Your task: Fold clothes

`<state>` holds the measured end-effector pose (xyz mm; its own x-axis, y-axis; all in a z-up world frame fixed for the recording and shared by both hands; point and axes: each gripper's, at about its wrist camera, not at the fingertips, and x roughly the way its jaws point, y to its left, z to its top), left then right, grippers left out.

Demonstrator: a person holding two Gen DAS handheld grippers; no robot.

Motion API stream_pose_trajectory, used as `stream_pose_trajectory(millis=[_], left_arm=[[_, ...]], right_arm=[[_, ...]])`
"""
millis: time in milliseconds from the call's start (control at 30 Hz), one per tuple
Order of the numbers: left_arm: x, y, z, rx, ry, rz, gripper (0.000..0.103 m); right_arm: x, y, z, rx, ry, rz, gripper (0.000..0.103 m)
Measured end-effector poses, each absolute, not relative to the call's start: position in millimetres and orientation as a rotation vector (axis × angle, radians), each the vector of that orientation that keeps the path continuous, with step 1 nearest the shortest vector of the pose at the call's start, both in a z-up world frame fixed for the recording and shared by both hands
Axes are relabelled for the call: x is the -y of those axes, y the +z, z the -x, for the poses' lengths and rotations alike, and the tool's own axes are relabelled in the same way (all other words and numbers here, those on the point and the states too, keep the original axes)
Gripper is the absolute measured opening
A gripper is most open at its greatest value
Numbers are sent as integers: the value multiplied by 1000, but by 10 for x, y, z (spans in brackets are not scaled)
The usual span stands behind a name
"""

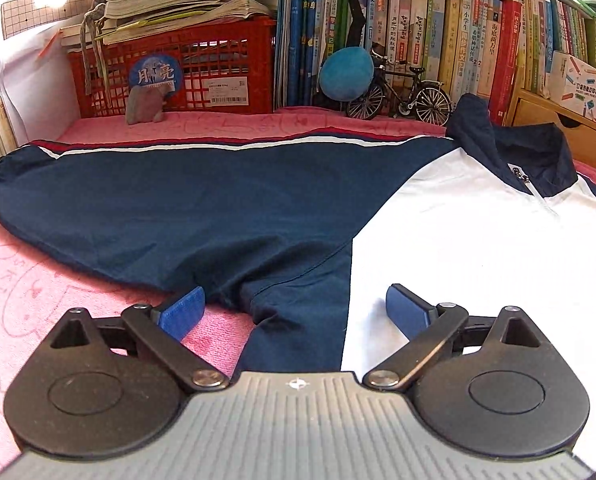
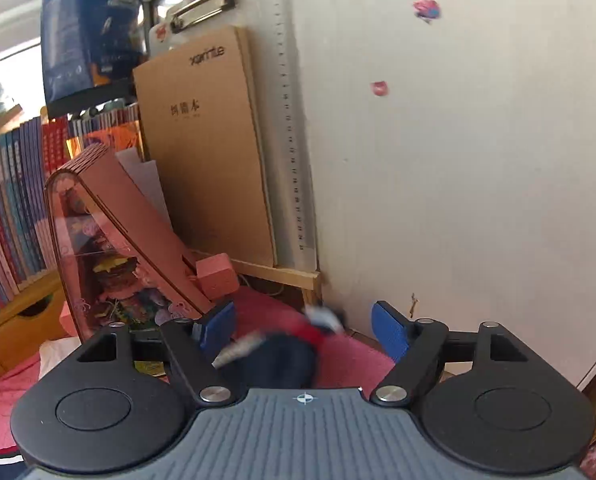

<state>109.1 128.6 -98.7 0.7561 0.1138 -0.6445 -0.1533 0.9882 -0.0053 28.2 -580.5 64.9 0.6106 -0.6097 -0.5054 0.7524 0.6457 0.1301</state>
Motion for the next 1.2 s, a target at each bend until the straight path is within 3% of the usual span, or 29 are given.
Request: stream_pose_trajectory(millis=[67,267,500,667,967,1200], left_arm=[[-1306,-981,-1090,-696,144,66,99],[-1316,-679,-527,-747,53,84,97],[-1062,-417,526,-869,16,49,101],[-1017,-465,1037,-978,35,166,101],[-811,-606,1555,-1056,0,215,101],[-661,-630,1604,-1020,11,146,101]], right_arm=[[5696,602,-190,-480,-732,-301,91],[4923,582,88,-649,-470,-86,94],[3178,439,836,-757,-124,55,100],[2264,343,1427,-864,30,3,100],[1591,131,1940,-1077,17,-149,100],[1323,67,2046,-1102,45,-40,100]])
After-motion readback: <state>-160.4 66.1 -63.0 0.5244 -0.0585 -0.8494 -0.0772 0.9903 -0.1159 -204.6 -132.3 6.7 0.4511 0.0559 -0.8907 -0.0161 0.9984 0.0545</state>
